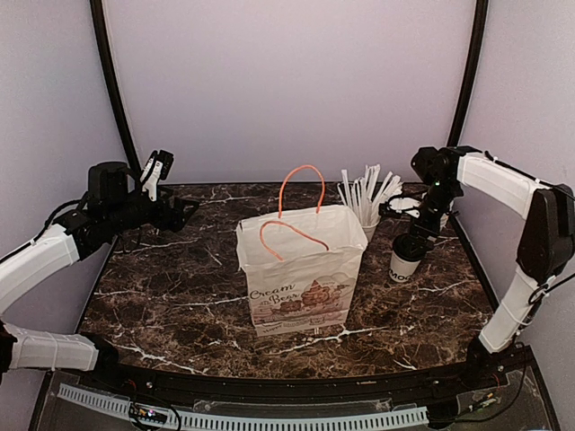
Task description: Pack the takeout coffee
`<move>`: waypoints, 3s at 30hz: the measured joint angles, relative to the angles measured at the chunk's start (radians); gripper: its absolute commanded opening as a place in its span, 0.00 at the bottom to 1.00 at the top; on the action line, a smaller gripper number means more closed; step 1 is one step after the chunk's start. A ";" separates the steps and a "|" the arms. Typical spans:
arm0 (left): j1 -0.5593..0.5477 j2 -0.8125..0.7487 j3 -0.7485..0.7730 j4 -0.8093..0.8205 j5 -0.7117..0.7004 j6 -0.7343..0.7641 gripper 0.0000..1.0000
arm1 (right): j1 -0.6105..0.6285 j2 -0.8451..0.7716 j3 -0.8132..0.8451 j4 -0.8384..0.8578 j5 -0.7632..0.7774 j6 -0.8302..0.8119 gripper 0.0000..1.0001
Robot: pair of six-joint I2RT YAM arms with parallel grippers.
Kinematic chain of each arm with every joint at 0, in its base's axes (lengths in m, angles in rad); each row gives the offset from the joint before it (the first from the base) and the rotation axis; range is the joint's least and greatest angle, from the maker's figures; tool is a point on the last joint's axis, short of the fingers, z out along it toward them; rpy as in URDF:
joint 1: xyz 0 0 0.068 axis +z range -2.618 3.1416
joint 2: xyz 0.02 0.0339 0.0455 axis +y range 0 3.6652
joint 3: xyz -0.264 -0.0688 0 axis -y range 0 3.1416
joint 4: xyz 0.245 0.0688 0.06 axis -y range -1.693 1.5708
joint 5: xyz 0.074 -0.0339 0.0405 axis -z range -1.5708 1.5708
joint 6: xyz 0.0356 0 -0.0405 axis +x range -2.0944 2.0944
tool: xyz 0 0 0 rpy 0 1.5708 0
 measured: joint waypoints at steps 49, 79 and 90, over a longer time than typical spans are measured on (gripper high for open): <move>0.000 0.000 0.000 0.006 0.037 0.000 0.89 | 0.000 0.009 -0.018 0.018 0.006 0.050 0.77; -0.242 0.311 0.551 -0.262 0.427 0.016 0.73 | 0.083 -0.344 0.454 -0.160 -0.455 0.133 0.75; -0.327 0.426 0.612 -0.389 0.343 0.042 0.79 | 0.378 -0.271 0.477 -0.048 -0.446 0.211 0.74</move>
